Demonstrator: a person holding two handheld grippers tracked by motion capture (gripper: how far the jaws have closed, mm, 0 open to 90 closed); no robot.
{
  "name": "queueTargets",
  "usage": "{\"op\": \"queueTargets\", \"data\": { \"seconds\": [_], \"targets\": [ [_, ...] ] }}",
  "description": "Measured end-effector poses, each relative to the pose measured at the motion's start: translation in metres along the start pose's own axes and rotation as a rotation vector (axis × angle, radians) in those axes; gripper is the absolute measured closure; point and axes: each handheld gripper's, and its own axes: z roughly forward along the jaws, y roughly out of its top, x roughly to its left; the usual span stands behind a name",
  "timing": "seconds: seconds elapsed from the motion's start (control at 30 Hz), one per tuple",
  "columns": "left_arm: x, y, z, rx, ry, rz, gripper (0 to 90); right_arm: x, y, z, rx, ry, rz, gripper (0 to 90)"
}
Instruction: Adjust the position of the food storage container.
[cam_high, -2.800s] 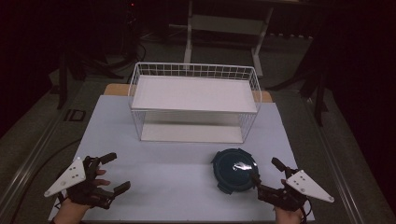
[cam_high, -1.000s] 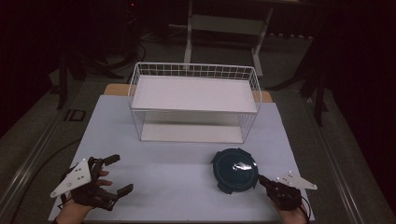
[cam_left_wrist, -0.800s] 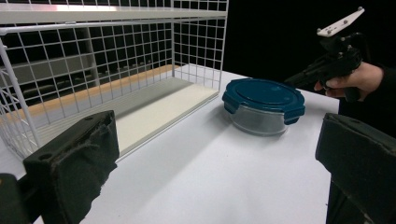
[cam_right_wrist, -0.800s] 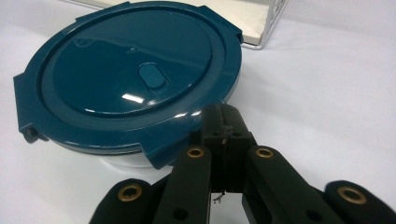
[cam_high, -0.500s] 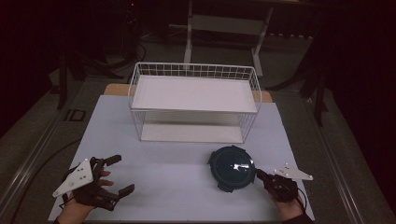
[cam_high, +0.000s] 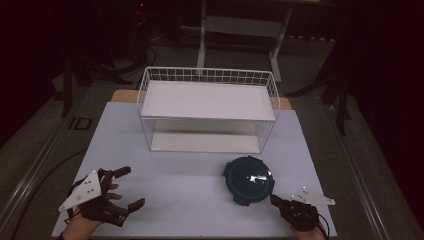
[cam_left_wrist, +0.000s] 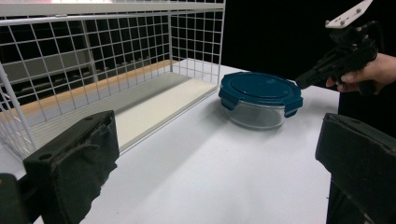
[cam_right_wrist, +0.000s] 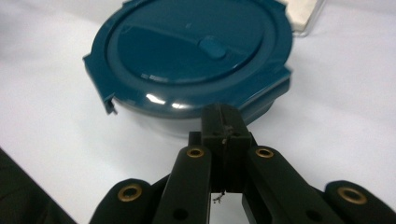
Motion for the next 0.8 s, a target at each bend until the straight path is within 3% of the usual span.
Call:
{"op": "queueTargets", "data": {
  "seconds": [0.33,0.6,0.8],
  "targets": [
    [0.0,0.0,0.0,-0.001,-0.001,-0.001,0.0,-0.003,0.0,0.007,0.018,-0.015,0.002,90.0],
    [0.0,-0.001,0.0,-0.001,0.0,-0.004,0.0,-0.023,0.007,0.014,0.011,-0.03,0.033,90.0],
    [0.0,0.0,0.001,0.0,0.0,-0.003,0.0,-0.031,0.011,0.017,0.012,-0.04,0.03,90.0]
  ]
}}
